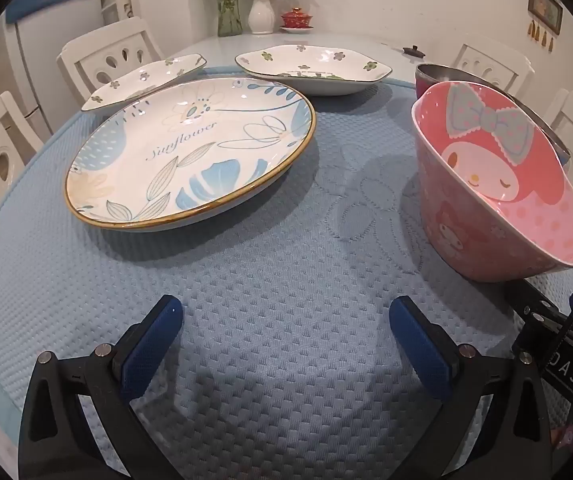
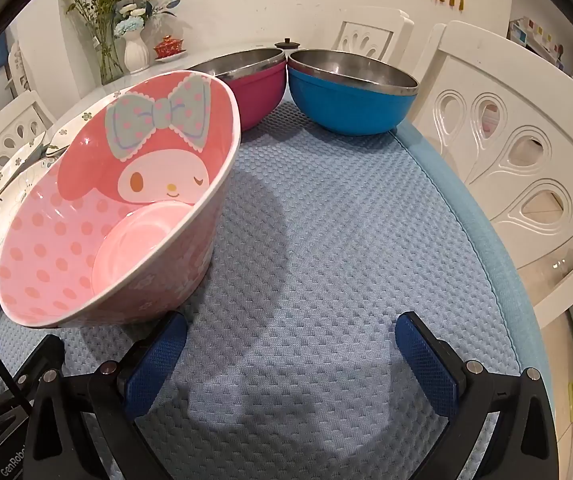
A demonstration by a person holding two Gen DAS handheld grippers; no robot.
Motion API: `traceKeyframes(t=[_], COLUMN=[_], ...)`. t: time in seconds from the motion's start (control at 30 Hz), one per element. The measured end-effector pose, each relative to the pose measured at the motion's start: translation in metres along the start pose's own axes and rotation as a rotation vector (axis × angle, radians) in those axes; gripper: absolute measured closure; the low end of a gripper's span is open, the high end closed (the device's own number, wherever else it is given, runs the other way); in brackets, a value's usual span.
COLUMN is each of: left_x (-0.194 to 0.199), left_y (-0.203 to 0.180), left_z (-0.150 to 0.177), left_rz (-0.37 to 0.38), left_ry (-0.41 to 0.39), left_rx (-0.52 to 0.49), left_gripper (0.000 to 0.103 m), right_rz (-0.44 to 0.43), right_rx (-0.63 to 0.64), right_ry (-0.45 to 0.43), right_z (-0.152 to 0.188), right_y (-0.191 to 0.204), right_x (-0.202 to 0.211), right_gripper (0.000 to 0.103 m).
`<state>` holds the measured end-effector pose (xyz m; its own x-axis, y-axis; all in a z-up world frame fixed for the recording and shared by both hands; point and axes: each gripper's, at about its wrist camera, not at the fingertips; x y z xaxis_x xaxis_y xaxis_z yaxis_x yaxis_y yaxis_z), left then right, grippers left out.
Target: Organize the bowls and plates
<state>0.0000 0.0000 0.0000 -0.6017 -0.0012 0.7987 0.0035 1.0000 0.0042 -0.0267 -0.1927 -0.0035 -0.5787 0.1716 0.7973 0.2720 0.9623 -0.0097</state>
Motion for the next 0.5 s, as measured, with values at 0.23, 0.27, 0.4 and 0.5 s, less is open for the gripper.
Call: traceKeyframes(t=[0.23,0.27,0.4,0.5], left_x=[0.002,0.005,0.027,0.052], left_y=[0.003,0.007,0.014,0.028], left_z=[-0.003,-0.002,0.014,0.028], left_rz=[0.049,0.071,0.091,0.036], left_ry=[0.097,0.126,0.193,0.148], left_rx=[-0.073,-0.093,-0.196,-0.225], left_gripper=[0.0,0.0,0.0,0.001], right_rz=[-0.018,-0.026,-0.045,-0.032], right_rx=[0.016,0.022,0.022,0.034], right_ry=[0.044,0.077,0.155,0.221], right_z=[0.0,-0.001,0.002,0.009], right_y=[-0.001,-0.002,-0.003,0.0], right_x=[0.003,0.004,0.012,0.014], right_gripper=[0.0,0.0,0.0,0.0])
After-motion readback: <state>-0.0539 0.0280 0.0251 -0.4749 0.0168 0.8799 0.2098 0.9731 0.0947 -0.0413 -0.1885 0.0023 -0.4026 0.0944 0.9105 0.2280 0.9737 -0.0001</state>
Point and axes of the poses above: each gripper's, at about its wrist camera, not at the fingertips, and x roughly against the way its jaws point, y to its left, z to its underside
